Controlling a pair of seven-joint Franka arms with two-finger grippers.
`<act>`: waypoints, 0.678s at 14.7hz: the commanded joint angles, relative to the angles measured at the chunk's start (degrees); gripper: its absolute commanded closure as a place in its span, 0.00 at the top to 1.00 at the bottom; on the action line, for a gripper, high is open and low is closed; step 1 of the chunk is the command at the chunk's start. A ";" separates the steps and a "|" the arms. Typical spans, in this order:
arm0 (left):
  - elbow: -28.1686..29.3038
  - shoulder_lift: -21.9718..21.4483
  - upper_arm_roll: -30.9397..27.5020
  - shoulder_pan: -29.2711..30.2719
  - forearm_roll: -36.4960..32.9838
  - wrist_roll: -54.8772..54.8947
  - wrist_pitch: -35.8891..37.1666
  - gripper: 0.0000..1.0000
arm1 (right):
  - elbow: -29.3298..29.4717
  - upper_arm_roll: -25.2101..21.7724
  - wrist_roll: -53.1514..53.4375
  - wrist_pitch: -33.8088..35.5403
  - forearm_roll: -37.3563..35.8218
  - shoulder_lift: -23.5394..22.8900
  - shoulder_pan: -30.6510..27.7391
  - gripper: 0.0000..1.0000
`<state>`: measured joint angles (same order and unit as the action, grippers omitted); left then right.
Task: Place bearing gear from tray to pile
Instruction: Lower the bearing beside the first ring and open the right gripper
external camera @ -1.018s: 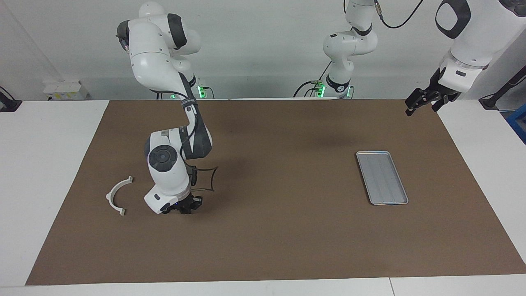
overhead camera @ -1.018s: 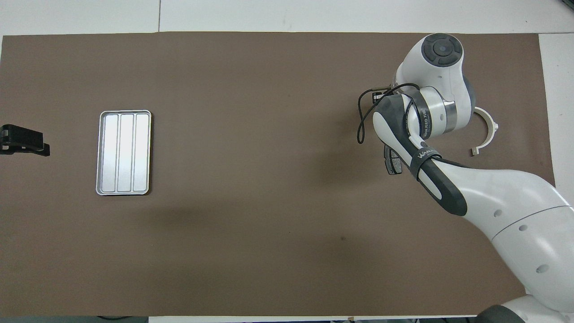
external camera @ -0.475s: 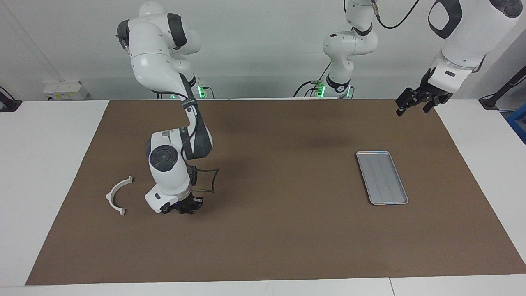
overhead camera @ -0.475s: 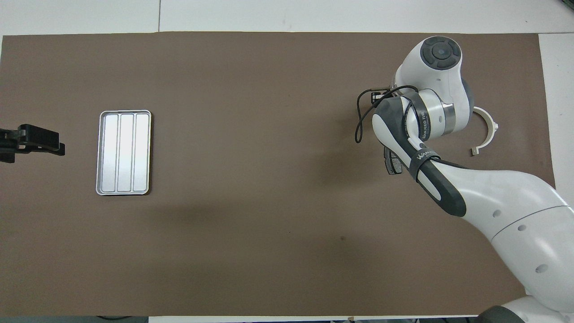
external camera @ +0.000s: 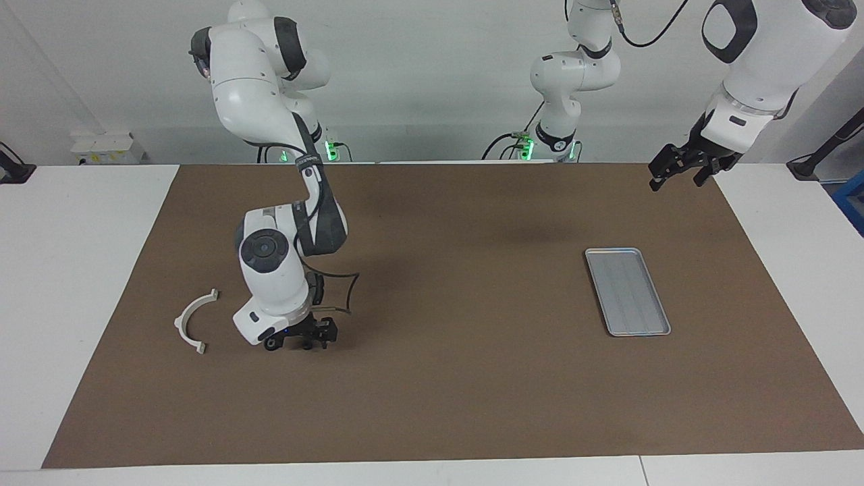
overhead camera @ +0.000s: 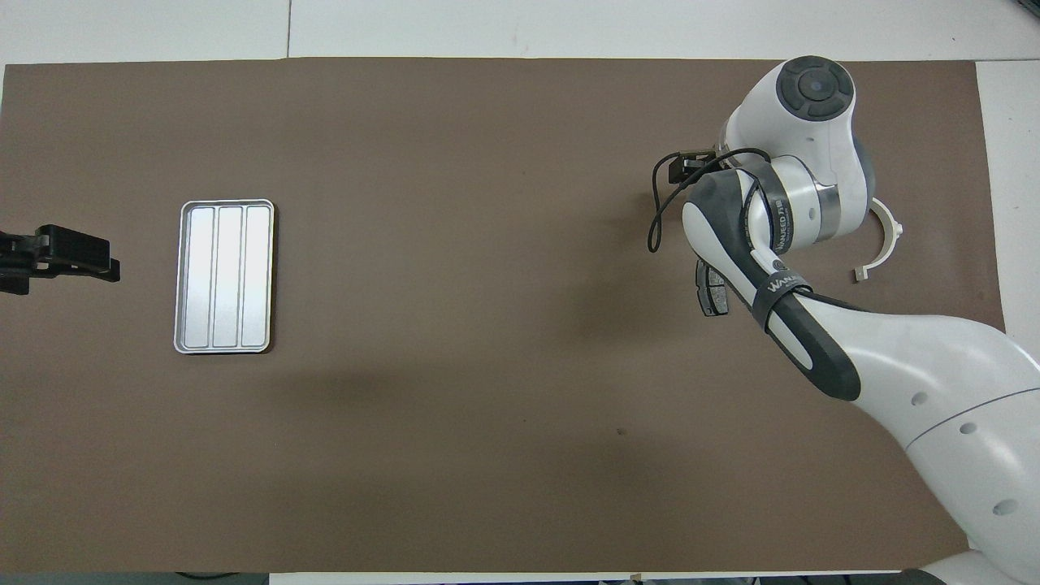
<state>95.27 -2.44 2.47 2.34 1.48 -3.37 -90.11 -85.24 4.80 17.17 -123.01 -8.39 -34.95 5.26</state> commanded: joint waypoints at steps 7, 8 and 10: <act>1.23 -1.25 -0.80 -0.67 0.63 0.73 -1.73 1.00 | -5.35 0.73 -8.98 9.36 0.13 13.38 -3.23 1.00; 1.23 -1.16 -0.80 -0.67 0.63 0.73 -1.82 1.00 | -8.16 0.73 -9.17 9.54 0.83 17.07 -3.67 1.00; 1.15 -1.16 -0.80 -0.67 0.63 0.73 -1.82 1.00 | -14.22 0.73 -11.09 9.98 7.56 25.59 -5.34 1.00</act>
<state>95.27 -2.45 2.43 2.34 1.48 -3.36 -90.77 -89.36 4.75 9.21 -112.60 -5.88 -20.29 2.29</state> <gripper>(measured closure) 0.000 0.000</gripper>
